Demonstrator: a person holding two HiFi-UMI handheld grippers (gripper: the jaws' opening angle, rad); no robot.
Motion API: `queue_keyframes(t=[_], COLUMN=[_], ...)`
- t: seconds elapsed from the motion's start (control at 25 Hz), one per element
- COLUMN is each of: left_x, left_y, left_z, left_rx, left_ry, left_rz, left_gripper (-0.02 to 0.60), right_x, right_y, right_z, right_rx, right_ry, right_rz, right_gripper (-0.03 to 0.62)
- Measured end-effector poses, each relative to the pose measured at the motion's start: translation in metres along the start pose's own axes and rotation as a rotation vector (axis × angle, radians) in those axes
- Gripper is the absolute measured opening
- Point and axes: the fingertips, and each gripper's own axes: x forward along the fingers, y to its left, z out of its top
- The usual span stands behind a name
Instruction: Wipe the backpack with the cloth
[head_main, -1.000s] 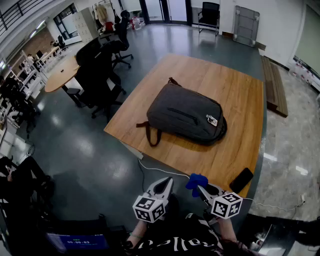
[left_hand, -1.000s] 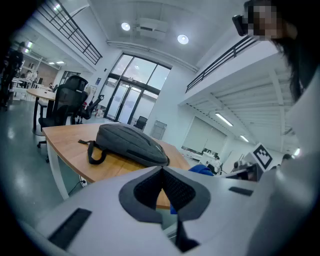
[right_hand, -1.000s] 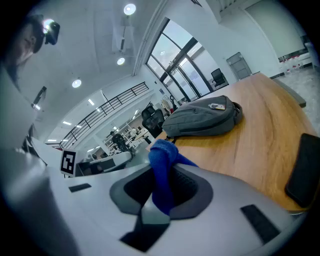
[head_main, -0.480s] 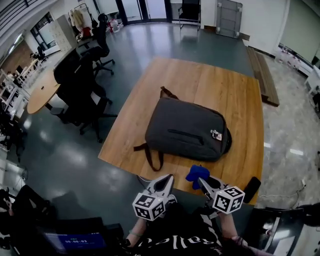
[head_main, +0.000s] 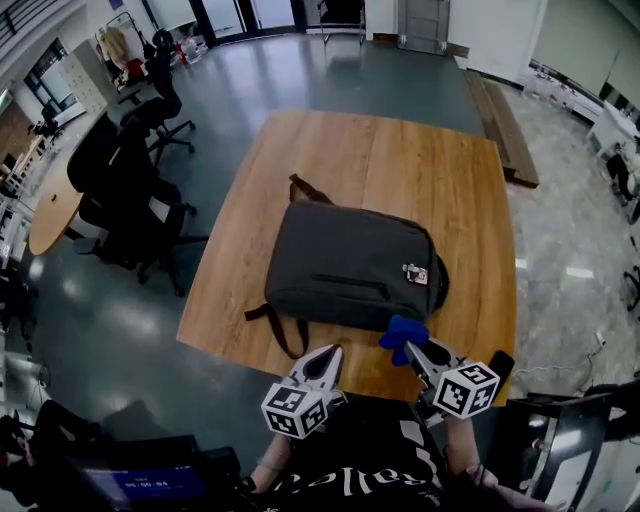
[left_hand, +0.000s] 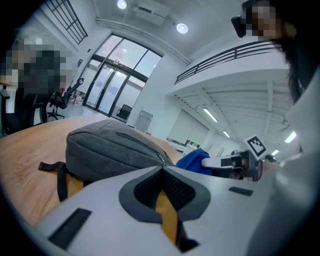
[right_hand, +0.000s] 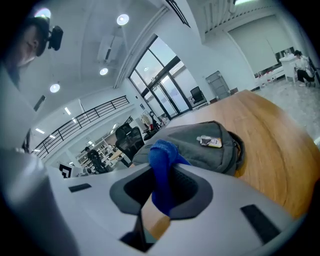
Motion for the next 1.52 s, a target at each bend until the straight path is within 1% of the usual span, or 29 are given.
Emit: queue_keyframes(t=[0.12, 0.2, 0.28, 0.4, 0.52, 0.6, 0.76, 0.88, 1.0, 1.08, 1.2, 1.52], left_x=[0.017, 0.027, 0.036, 0.056, 0.068, 0.066, 0.063, 0.060, 0.059, 0.058, 0.058, 0.061], left_y=[-0.008, -0.012, -0.017, -0.023, -0.025, -0.022, -0.017, -0.013, -0.010, -0.009, -0.010, -0.009], left_z=[0.004, 0.009, 0.012, 0.009, 0.005, 0.006, 0.006, 0.007, 0.008, 0.008, 0.006, 0.000], left_rx=[-0.007, -0.008, -0.012, -0.023, -0.034, -0.040, -0.047, -0.051, -0.055, -0.052, -0.049, -0.041], left_ry=[-0.002, -0.007, -0.018, -0.033, -0.037, -0.034, -0.026, -0.024, -0.023, -0.019, -0.012, -0.017], left_rz=[0.006, 0.020, 0.039, 0.071, 0.105, 0.130, 0.179, 0.210, 0.230, 0.237, 0.234, 0.197], left_gripper=[-0.002, -0.002, -0.002, -0.002, -0.002, -0.002, -0.002, -0.002, -0.002, -0.002, -0.002, -0.002], right_x=[-0.006, -0.006, -0.005, 0.007, 0.032, 0.056, 0.109, 0.142, 0.161, 0.164, 0.153, 0.087], right_y=[-0.031, -0.055, -0.081, -0.133, -0.180, -0.202, -0.242, -0.260, -0.262, -0.260, -0.258, -0.254], right_z=[0.028, 0.052, 0.075, 0.109, 0.139, 0.155, 0.178, 0.174, 0.159, 0.148, 0.134, 0.079], right_rx=[-0.038, -0.084, -0.151, -0.277, -0.433, -0.509, -0.544, -0.576, -0.624, -0.624, -0.610, -0.607], right_ry=[-0.009, -0.005, 0.008, 0.015, 0.045, 0.079, 0.134, 0.209, 0.263, 0.281, 0.297, 0.397], right_rz=[-0.028, -0.048, -0.063, -0.083, -0.100, -0.106, -0.088, -0.064, -0.004, 0.031, 0.049, 0.008], right_gripper=[0.066, 0.066, 0.066, 0.066, 0.066, 0.066, 0.066, 0.066, 0.066, 0.066, 0.066, 0.066])
